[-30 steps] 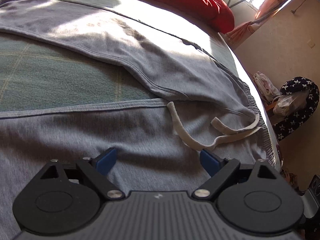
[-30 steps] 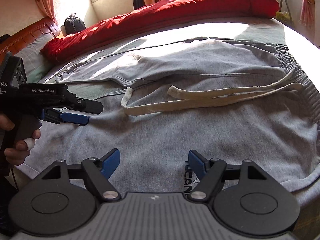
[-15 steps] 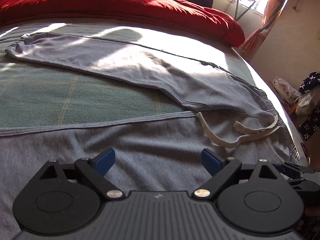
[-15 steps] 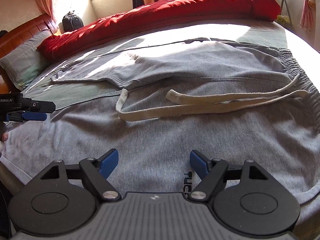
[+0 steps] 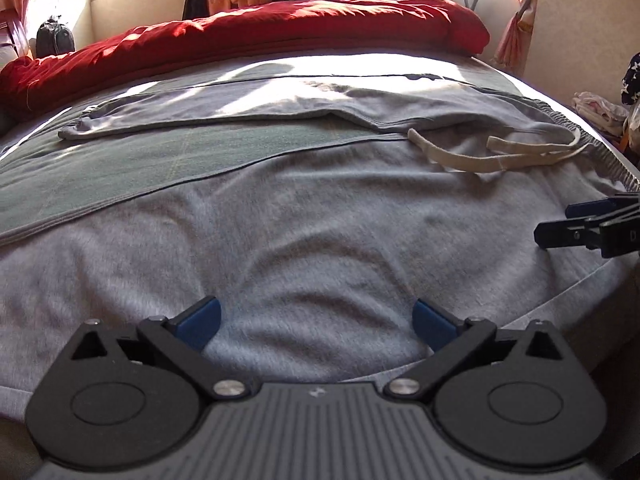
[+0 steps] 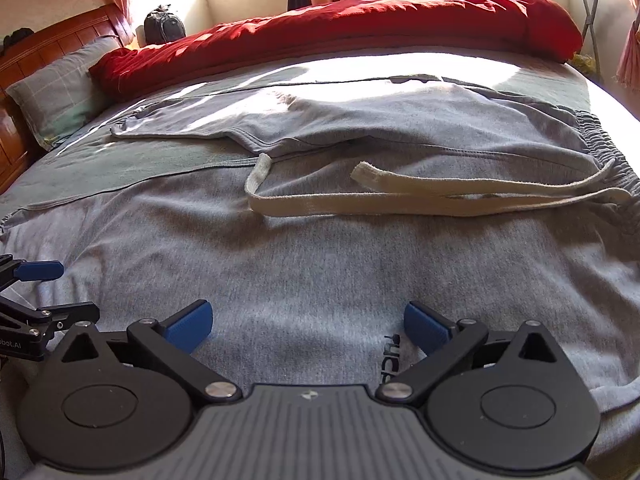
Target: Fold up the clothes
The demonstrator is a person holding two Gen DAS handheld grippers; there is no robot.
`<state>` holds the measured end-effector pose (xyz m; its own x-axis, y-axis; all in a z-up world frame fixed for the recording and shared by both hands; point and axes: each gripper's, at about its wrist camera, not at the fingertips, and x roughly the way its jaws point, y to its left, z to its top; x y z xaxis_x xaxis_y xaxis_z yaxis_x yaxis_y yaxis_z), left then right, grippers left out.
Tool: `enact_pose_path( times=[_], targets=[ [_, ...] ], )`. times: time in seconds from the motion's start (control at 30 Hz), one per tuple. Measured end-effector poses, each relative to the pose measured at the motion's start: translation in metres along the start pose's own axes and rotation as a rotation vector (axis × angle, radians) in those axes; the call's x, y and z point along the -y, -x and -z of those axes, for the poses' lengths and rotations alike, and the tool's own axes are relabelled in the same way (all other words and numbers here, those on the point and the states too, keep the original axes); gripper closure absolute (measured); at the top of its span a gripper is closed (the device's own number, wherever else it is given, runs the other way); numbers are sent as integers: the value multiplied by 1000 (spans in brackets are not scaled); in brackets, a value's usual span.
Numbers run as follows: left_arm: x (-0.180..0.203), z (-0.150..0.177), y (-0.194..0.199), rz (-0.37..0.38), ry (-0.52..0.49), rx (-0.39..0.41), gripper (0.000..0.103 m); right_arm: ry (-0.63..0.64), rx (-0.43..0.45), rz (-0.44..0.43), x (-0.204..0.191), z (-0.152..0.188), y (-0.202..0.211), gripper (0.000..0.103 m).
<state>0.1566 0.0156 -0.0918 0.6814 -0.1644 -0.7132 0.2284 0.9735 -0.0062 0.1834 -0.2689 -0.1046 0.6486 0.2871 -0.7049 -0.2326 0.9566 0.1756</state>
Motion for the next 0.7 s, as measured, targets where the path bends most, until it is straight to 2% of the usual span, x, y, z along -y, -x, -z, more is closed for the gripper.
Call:
enact_pose_path(
  times=[0.03,0.23,0.53,0.7],
  targets=[
    [-1,-2,2,-8,9,5,1,7,0,5,-1,0,-1,0],
    [10,-12,4,54,-10,33,1,35,-5,28,-5,2,-3,0],
    [-35,4,15,-2,130,-46,1,48,1,29,-5,4,-3,0],
    [-72,4,21,-41,257,-70,1,71,-11,29,-6,4,-5,0]
  ],
)
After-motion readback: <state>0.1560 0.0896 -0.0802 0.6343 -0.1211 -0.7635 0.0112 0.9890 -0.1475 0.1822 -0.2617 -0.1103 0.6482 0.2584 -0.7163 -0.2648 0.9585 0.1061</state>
